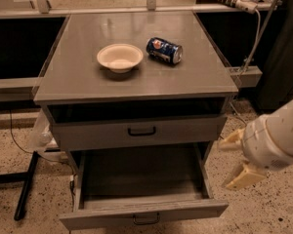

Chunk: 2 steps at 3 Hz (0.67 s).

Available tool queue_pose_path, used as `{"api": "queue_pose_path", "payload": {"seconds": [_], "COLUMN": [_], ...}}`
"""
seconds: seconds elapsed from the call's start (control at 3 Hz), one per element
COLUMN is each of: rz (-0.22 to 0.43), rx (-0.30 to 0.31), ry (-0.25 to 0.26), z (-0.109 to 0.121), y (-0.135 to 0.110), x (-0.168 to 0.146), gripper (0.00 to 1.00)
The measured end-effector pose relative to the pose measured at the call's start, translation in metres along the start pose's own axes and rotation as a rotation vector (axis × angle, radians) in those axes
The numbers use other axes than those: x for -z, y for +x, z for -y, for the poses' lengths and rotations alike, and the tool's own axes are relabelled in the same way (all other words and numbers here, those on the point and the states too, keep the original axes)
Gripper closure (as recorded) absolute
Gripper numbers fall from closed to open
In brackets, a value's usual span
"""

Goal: Close middle drawer

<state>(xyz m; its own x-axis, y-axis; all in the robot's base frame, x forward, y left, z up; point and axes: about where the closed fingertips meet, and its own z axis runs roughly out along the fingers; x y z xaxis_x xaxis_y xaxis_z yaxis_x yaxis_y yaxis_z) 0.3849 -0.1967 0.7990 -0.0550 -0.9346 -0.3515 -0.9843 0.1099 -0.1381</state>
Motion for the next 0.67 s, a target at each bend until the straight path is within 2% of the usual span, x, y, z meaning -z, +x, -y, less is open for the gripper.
{"api": "queue_pose_path", "payload": {"seconds": [0.33,0.67], "rz": [0.027,0.028], "rx": [-0.042,-0.046], "ry": [-0.025,-0.01], "z": [-0.0164,-0.0141], "y": [0.0268,0.0279], "x": [-0.0632,-0.0675], "gripper": [0.64,0.87]}}
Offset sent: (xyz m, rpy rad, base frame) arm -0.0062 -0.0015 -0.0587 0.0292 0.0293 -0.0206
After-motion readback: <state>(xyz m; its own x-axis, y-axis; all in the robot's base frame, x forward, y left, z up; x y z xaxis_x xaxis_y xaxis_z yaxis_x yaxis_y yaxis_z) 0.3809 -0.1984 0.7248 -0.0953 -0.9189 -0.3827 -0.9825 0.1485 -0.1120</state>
